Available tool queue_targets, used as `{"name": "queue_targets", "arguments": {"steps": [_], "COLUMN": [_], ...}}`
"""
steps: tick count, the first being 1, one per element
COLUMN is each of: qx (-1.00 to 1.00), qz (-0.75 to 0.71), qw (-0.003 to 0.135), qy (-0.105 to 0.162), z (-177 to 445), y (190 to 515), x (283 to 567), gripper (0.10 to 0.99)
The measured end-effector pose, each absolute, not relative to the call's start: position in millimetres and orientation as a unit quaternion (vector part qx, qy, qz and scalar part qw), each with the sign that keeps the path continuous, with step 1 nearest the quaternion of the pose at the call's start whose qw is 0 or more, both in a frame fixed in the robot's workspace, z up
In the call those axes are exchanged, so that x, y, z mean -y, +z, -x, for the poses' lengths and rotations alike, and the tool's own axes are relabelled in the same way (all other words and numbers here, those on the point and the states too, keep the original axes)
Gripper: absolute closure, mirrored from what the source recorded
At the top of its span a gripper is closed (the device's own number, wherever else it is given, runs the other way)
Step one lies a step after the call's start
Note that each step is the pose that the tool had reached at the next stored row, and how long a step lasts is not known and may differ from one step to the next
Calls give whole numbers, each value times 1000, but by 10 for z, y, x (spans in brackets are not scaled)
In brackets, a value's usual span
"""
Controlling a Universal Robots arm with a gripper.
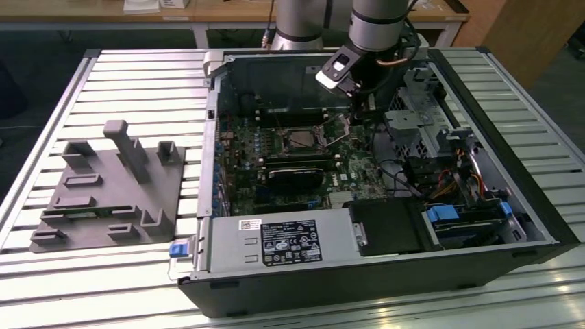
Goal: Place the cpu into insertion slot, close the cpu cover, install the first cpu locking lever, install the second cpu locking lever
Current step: 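Close the cpu cover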
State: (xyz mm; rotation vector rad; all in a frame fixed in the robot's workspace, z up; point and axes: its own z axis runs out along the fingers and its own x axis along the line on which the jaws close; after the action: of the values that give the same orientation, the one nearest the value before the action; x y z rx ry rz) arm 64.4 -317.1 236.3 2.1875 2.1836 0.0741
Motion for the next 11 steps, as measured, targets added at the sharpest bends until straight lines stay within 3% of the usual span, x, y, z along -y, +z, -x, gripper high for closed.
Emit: {"name": "queue_targets", "arguments": {"steps": [5, 11], "qx": [-706, -706], "qz": [-707, -708], "qw": [24, 8], "qy": [23, 7], "z": [-645, -648], "y": [2363, 2361], "x": [3170, 3170], "gripper": [980, 980]}}
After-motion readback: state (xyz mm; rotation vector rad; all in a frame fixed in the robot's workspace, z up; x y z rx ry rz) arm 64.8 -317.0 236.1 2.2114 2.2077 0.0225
